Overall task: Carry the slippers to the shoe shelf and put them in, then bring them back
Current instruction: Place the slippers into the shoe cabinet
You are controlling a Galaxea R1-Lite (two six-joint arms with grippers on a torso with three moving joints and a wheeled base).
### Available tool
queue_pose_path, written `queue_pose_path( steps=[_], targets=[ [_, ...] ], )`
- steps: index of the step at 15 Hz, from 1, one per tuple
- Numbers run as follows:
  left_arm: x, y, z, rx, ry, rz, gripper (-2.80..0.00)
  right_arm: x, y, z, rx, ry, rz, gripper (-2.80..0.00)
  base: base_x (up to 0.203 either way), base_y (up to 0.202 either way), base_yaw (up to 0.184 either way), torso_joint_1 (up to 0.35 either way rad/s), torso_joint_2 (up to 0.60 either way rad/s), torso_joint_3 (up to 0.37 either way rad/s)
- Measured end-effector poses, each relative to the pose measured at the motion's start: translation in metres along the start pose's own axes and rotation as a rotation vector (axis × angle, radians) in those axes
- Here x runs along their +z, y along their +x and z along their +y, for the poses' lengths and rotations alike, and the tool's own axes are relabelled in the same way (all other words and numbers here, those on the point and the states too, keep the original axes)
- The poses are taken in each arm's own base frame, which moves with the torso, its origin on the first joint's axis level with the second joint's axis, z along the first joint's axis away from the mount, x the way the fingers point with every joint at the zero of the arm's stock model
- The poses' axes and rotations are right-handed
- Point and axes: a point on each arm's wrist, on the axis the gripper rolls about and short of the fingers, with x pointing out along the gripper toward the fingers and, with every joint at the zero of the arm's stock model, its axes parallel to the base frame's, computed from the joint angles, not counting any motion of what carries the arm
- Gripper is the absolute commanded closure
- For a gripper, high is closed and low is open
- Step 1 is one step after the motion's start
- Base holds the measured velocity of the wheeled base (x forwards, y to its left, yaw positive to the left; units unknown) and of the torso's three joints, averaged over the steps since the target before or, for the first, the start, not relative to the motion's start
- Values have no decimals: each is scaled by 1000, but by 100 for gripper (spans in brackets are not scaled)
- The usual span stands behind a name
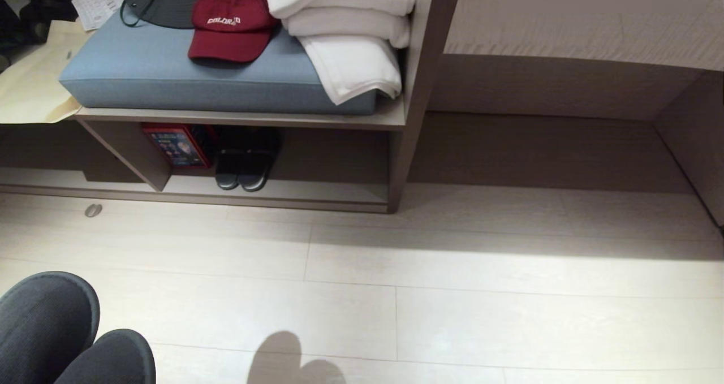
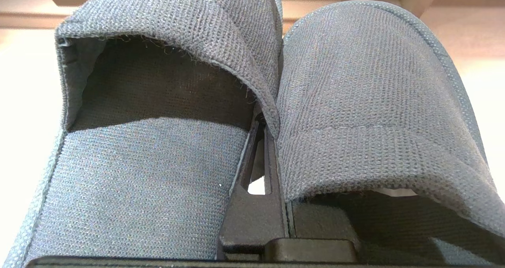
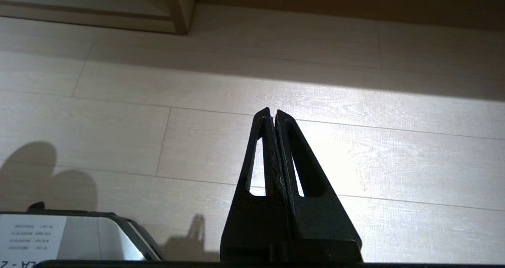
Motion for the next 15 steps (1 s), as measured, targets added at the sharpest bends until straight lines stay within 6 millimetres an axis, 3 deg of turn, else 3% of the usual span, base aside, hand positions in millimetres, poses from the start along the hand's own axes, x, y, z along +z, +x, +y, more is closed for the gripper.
queue_pose_path(
  steps=[15],
  targets=[
    [0, 0, 0, -1, -14, -1, 0, 0, 0, 0, 0, 1, 0, 0, 0, 0, 0, 3, 2, -197]
  ],
)
